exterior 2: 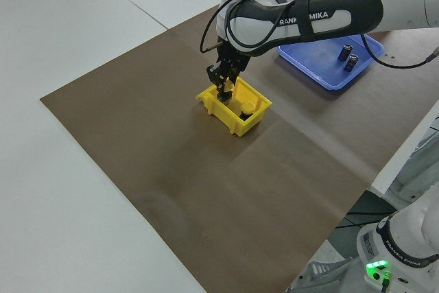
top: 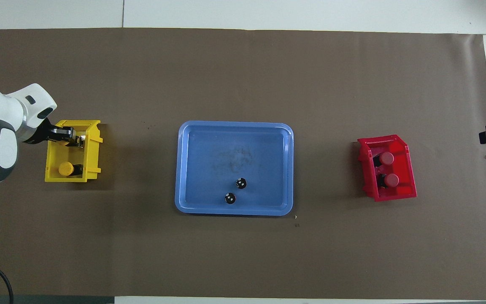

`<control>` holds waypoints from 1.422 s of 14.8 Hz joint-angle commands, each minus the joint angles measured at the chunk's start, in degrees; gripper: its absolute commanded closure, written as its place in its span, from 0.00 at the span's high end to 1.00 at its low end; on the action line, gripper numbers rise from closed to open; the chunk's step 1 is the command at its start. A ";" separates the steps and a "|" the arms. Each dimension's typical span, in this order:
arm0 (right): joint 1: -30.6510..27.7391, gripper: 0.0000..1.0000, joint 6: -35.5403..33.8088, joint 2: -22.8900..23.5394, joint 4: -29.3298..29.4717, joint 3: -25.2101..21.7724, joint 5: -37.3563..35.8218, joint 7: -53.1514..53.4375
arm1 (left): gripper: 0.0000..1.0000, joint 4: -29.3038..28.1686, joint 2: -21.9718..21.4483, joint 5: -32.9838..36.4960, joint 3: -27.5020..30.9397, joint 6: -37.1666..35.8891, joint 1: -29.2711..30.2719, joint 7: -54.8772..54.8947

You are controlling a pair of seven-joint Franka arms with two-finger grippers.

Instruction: Sort red and yellow buttons by color

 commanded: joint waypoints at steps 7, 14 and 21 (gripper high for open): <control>0.56 1.00 -2.06 -0.41 0.10 0.01 0.01 1.50 | 0.48 -1.28 0.17 -1.19 0.20 2.34 -0.22 -1.33; 0.65 1.00 -1.62 -0.32 0.10 0.19 -0.34 1.50 | 0.58 4.25 -0.44 -2.60 0.20 -6.35 -0.05 -1.33; 0.56 1.00 -1.71 -0.32 0.10 0.10 -0.34 1.59 | 1.00 22.60 -2.28 -2.34 -0.42 -30.33 -0.66 -1.41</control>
